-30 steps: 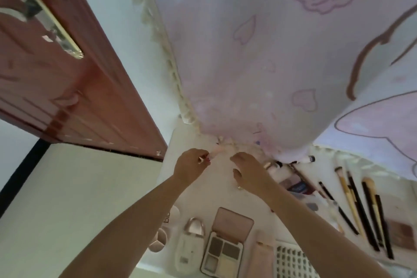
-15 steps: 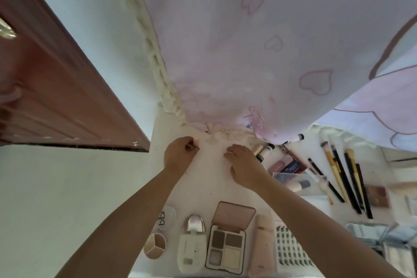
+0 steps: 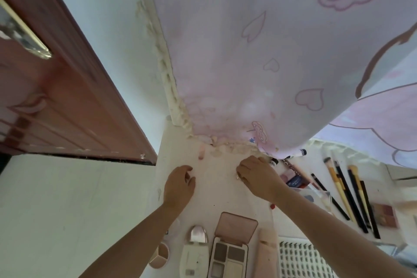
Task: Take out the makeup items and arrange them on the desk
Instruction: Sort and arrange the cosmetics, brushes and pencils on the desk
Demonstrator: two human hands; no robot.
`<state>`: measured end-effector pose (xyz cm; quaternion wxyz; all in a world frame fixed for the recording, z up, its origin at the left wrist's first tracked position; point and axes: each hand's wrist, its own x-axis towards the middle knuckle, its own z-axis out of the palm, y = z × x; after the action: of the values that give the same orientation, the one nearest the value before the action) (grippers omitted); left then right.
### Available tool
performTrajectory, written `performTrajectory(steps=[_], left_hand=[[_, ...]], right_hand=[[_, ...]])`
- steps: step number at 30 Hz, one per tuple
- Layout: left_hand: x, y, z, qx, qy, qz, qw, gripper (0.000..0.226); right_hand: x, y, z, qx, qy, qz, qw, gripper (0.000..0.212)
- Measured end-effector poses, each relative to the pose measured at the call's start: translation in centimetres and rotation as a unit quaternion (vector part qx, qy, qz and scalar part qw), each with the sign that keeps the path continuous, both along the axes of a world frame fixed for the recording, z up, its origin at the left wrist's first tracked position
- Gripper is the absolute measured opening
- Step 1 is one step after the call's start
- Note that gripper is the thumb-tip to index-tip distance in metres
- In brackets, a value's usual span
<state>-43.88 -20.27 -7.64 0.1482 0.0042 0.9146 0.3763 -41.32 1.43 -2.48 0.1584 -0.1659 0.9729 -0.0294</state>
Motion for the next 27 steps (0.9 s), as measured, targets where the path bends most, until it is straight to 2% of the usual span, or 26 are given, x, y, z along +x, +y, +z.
performTrajectory(steps=[2,4,6,7,10,11,13,15,16,18,20,22,24,25,27], left_hand=[[0.9,0.3,0.7,0.008,0.002,-0.043,0.999,0.026],[1.0,1.3,2.2,0.032,0.014,-0.1,0.994,0.029],[0.7,3.0,4.4,0.07,0.033,-0.162,0.984,0.036],[0.6,3.9,5.6,0.091,0.039,-0.189,0.977,0.039],[0.7,6.3,9.0,0.153,0.053,-0.243,0.956,0.027],[0.9,6.8,9.8,0.165,0.062,-0.25,0.952,0.022],[1.3,7.4,11.0,0.173,0.096,-0.25,0.948,0.02],[1.8,7.8,12.2,0.17,0.129,-0.248,0.945,0.02],[2.0,8.0,12.8,0.167,0.138,-0.248,0.944,0.019],[2.4,8.4,14.0,0.152,0.153,-0.233,0.948,0.025],[2.6,8.8,14.9,0.121,0.173,-0.215,0.954,0.039],[2.7,9.1,15.8,0.095,0.161,-0.205,0.961,0.045],[2.8,9.2,16.1,0.114,0.1,-0.178,0.972,0.05],[2.9,9.2,16.3,0.144,0.038,-0.153,0.977,0.052],[3.3,9.1,16.5,0.221,-0.098,-0.101,0.965,0.052]], right_hand=[[0.4,0.1,2.1,-0.147,0.115,-0.106,0.977,0.011],[1.1,0.4,4.5,-0.277,0.163,-0.252,0.913,0.008],[1.8,0.5,6.4,-0.401,0.113,-0.382,0.825,0.021],[2.2,0.6,7.2,-0.464,0.092,-0.411,0.779,0.026],[3.3,1.0,9.1,-0.604,0.059,-0.438,0.664,0.024],[3.7,1.2,9.5,-0.613,0.049,-0.448,0.649,0.022],[4.2,1.6,10.0,-0.566,0.027,-0.474,0.674,0.019],[4.4,2.2,10.3,-0.487,0.018,-0.499,0.717,0.03],[4.5,2.3,10.5,-0.464,0.017,-0.511,0.723,0.033],[4.7,2.3,11.0,-0.473,0.022,-0.532,0.702,0.032],[5.2,2.1,11.5,-0.513,0.057,-0.532,0.671,0.029],[5.8,1.8,12.0,-0.518,0.126,-0.51,0.675,0.029],[6.4,1.3,12.5,-0.52,0.199,-0.465,0.688,0.032],[6.8,1.0,12.8,-0.515,0.23,-0.432,0.704,0.032],[7.4,0.4,13.5,-0.491,0.271,-0.354,0.749,0.026]])
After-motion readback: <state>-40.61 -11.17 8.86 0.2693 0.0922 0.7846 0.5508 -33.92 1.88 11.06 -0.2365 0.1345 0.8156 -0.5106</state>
